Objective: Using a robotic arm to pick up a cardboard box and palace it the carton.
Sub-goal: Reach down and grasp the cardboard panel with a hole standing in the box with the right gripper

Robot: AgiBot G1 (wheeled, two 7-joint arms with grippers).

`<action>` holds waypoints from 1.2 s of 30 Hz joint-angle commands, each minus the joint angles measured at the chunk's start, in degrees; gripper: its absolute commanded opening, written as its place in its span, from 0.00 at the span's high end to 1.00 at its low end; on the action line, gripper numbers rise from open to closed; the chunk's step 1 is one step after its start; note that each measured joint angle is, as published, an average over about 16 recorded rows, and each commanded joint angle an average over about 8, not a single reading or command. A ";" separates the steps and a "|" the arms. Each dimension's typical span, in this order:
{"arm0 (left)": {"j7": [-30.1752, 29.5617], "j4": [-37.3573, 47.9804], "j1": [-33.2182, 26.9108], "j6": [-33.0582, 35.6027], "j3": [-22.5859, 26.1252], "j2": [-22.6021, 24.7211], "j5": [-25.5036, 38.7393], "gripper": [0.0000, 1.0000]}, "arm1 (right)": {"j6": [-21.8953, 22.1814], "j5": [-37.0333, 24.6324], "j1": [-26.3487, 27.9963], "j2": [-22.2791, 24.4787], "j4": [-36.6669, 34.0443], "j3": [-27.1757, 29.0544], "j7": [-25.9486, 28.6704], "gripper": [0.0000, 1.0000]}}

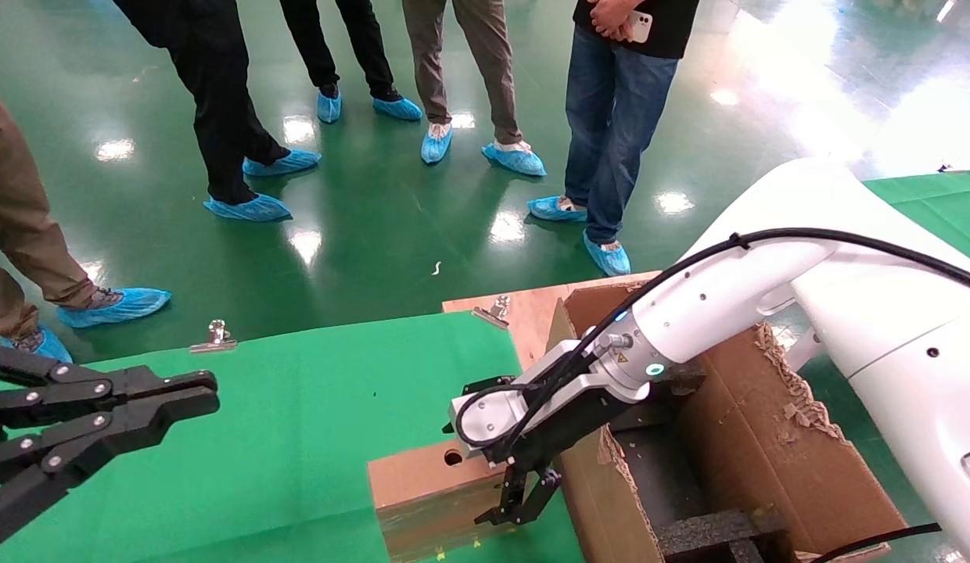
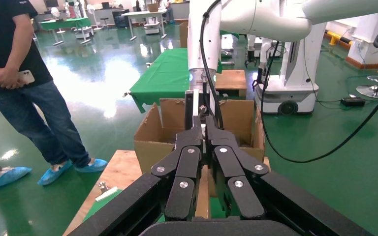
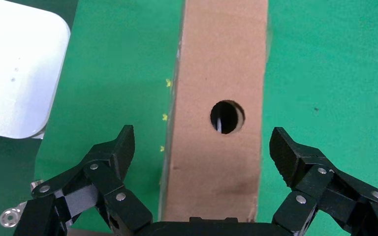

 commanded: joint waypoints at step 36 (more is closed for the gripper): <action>-0.01 0.00 0.00 -0.01 0.01 0.00 -0.04 0.00 | 0.12 0.62 -0.50 0.32 0.27 0.68 0.27 1.00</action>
